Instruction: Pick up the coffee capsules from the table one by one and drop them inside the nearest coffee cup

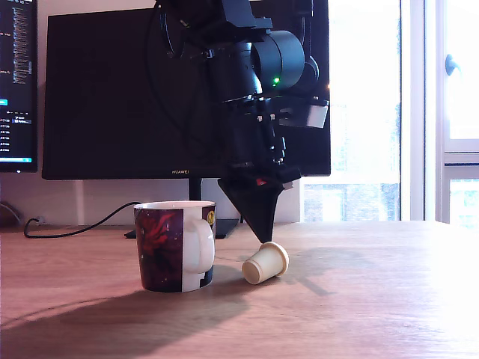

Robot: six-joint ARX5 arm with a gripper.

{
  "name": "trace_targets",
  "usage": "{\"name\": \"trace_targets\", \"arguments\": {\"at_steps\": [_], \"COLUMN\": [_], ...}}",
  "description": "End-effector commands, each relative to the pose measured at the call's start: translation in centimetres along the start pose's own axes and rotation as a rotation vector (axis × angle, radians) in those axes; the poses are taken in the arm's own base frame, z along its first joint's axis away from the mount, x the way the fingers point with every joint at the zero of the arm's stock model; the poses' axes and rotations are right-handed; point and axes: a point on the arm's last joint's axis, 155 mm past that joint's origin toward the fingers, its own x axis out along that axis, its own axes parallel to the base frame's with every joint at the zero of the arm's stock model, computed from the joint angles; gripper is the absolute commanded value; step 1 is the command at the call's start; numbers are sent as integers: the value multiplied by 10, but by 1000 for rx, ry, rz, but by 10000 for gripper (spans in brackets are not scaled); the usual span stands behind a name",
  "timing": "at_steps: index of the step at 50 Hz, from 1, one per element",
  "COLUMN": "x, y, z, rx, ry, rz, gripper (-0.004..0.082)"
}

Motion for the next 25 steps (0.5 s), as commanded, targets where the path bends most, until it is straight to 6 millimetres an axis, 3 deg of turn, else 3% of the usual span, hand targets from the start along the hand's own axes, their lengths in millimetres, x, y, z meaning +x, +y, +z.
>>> {"name": "trace_targets", "arguments": {"at_steps": [1, 15, 25], "x": [16, 16, 31], "y": [-9, -16, -21], "z": [-7, -9, -21], "rx": [15, 13, 10], "ry": [35, 45, 95], "rz": [-26, -43, -61], "gripper": [-21, -21, -21]}}
